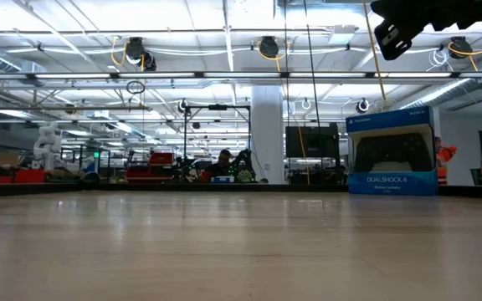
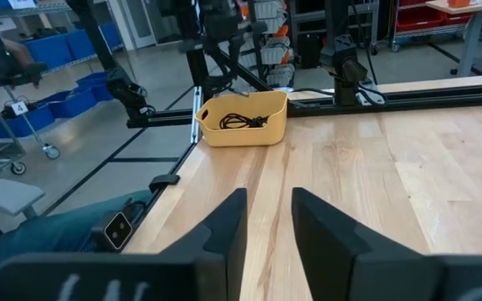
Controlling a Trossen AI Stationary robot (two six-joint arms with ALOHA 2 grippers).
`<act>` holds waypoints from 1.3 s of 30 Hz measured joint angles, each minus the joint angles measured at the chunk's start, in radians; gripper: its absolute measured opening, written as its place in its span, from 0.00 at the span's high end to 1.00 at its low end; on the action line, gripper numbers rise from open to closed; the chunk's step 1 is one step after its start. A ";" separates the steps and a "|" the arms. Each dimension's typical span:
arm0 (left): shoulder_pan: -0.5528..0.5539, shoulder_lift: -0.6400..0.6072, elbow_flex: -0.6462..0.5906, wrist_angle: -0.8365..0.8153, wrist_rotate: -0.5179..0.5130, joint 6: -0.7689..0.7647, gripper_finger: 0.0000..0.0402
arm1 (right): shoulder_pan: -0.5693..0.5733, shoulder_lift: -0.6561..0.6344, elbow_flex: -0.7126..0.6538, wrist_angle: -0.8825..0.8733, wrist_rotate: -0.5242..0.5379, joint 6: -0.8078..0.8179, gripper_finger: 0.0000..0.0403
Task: Pick and place USB-C Cables
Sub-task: Put the black charger cable into the yellow bin, then return to Home Position
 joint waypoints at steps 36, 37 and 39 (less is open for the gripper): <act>0.116 -0.100 -0.336 0.243 0.201 0.185 0.65 | 0.000 0.000 0.000 0.001 0.020 -0.054 0.79; 0.128 -0.115 -0.336 0.243 0.201 0.201 0.65 | 0.000 0.000 0.000 0.001 0.030 -0.064 0.79; 0.147 -0.153 -0.336 0.243 0.201 0.233 0.65 | 0.000 0.000 0.000 0.001 0.054 -0.080 0.79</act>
